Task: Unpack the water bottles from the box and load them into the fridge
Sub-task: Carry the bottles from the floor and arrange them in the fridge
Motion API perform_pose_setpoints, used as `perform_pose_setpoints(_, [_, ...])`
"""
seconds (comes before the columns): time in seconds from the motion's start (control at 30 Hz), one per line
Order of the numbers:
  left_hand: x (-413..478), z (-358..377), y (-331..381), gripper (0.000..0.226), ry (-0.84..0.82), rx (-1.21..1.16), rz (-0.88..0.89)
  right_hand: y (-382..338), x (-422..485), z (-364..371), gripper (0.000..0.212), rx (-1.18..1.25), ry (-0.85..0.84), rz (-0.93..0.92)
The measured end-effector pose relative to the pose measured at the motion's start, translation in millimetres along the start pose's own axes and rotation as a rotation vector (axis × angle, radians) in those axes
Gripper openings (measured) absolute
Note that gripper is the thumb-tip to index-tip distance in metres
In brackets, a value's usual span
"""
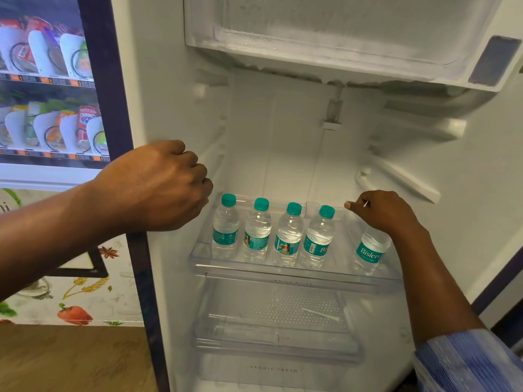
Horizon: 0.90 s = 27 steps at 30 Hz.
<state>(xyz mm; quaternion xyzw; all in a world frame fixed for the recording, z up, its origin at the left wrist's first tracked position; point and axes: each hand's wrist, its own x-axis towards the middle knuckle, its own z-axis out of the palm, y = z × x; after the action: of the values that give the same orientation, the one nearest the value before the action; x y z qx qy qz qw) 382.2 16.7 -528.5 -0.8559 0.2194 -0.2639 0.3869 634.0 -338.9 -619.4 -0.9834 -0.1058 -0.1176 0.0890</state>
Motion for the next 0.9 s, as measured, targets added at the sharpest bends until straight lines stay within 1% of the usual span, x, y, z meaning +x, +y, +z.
perform_pose_setpoints(0.1, [0, -1, 0, 0.032, 0.004, -0.013, -0.007, -1, 1, -2, 0.044, -0.007, -0.066, 0.007])
perform_pose_setpoints(0.17, [0, -1, 0, 0.033, 0.004, -0.015, -0.008, -5, -2, -6, 0.044, 0.021, -0.051, -0.01])
perform_pose_setpoints(0.23, [0, 0, 0, 0.032, 0.004, -0.019, -0.008, -11, -8, -12, 0.044, 0.134, -0.025, -0.081])
perform_pose_setpoints(0.33, [0, 0, 0, 0.032, -0.001, -0.011, -0.008, -30, -23, -25, 0.036, 0.302, -0.065, -0.246])
perform_pose_setpoints(0.4, [1, -1, 0, 0.033, -0.002, -0.011, -0.008, -45, -29, -28, 0.039, 0.325, -0.137, -0.344])
perform_pose_setpoints(0.47, [1, -2, 0, 0.032, -0.001, -0.006, -0.002, -56, -30, -25, 0.042, 0.278, -0.196, -0.402])
perform_pose_setpoints(0.5, [1, -2, 0, 0.032, -0.001, -0.006, 0.0, -60, -29, -23, 0.039, 0.234, -0.213, -0.415])
perform_pose_setpoints(0.6, [1, -1, 0, 0.033, 0.013, -0.003, -0.001, -62, -27, -21, 0.031, 0.172, -0.212, -0.404])
perform_pose_setpoints(0.73, [1, 3, 1, 0.037, 0.037, 0.0, 0.004, -53, -31, -21, 0.035, 0.122, -0.177, -0.356])
perform_pose_setpoints(0.9, [0, 7, 0, 0.035, 0.033, 0.017, 0.009, -51, -35, -21, 0.038, 0.07, -0.17, -0.276])
